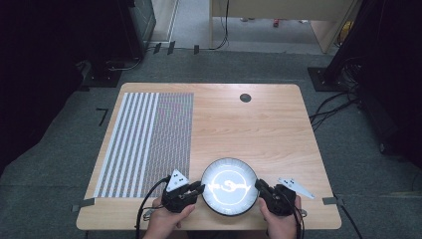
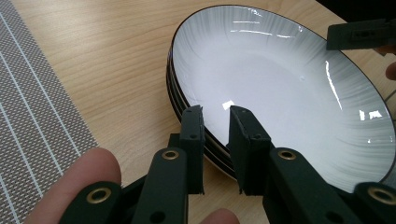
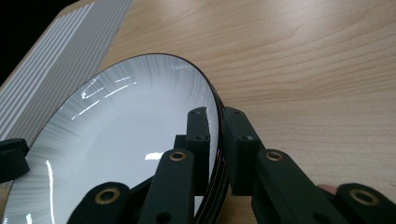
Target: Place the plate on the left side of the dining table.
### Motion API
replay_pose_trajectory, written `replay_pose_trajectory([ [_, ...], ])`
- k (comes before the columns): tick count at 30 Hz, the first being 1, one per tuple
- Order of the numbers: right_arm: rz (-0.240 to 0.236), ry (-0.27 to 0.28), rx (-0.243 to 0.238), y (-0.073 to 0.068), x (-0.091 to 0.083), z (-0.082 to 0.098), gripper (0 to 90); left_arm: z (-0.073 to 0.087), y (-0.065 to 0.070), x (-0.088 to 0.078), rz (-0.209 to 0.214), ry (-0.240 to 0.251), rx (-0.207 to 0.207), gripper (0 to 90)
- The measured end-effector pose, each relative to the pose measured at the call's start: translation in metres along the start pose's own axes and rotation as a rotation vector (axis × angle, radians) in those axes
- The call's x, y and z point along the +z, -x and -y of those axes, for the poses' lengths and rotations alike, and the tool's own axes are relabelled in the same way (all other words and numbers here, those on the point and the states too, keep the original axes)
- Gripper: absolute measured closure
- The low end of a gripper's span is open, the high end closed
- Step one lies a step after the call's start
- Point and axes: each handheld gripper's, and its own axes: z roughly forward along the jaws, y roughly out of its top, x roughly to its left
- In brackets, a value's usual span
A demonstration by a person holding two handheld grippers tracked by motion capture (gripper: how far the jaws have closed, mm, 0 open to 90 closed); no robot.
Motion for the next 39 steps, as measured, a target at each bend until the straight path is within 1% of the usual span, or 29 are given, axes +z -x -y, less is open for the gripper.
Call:
replay_pose_trajectory([
  [4, -0.019, -0.006, 0.023, 0.002, 0.001, 0.0, 80.3, 0.001, -0.001, 0.0, 0.007, 0.002, -0.007, 76.1],
  [7, -0.02, -0.005, 0.035, 0.002, 0.001, 0.0, 80.0, 0.001, -0.001, 0.0, 0.008, 0.003, -0.01, 76.2],
  [9, -0.027, -0.003, 0.056, 0.003, 0.001, 0.0, 79.3, 0.001, -0.001, 0.0, 0.005, 0.002, -0.008, 76.2],
  [11, -0.055, -0.009, 0.104, 0.006, 0.001, -0.001, 78.9, 0.001, -0.001, 0.0, 0.005, 0.001, -0.01, 76.2],
  [13, -0.094, -0.02, 0.153, 0.012, 0.001, -0.001, 79.1, 0.001, -0.002, 0.0, 0.01, 0.001, -0.016, 76.3],
  [15, -0.11, -0.024, 0.167, 0.014, 0.001, -0.002, 79.1, 0.001, -0.002, 0.001, 0.01, 0.001, -0.017, 76.3],
  [16, -0.109, -0.025, 0.162, 0.014, 0.001, -0.002, 79.0, 0.002, -0.002, 0.001, 0.01, 0.001, -0.016, 76.4],
  [19, -0.085, -0.022, 0.118, 0.009, 0.001, -0.002, 77.8, 0.002, -0.003, 0.001, 0.01, 0.002, -0.022, 76.5],
  [21, -0.082, -0.025, 0.11, 0.008, 0.001, -0.002, 77.7, 0.002, -0.003, 0.001, 0.009, 0.001, -0.025, 76.7],
  [22, -0.088, -0.031, 0.12, 0.008, 0.001, -0.002, 77.7, 0.002, -0.003, 0.002, 0.009, -0.001, -0.027, 76.7],
  [23, -0.105, -0.034, 0.137, 0.01, 0.001, -0.003, 78.0, 0.002, -0.003, 0.002, 0.009, -0.006, -0.027, 76.8],
  [25, -0.148, -0.036, 0.185, 0.012, 0.001, -0.003, 78.1, 0.003, -0.002, 0.003, 0.006, -0.006, -0.023, 77.0],
  [26, -0.159, -0.038, 0.201, 0.012, 0.001, -0.003, 78.0, 0.003, -0.002, 0.003, 0.006, -0.009, -0.022, 77.1],
  [30, -0.144, -0.049, 0.204, 0.012, 0.003, -0.002, 78.1, 0.002, -0.002, 0.002, 0.007, -0.006, -0.025, 77.2],
  [33, -0.141, -0.047, 0.21, 0.012, 0.004, -0.001, 78.5, 0.002, -0.001, 0.003, 0.003, -0.006, -0.025, 77.1],
  [36, -0.118, -0.039, 0.208, 0.009, 0.004, 0.001, 80.4, 0.003, -0.001, 0.003, 0.0, -0.005, -0.024, 77.1],
  [39, -0.099, -0.027, 0.227, 0.007, 0.004, 0.003, 82.1, 0.002, -0.001, 0.002, 0.003, -0.005, -0.023, 77.1],
])
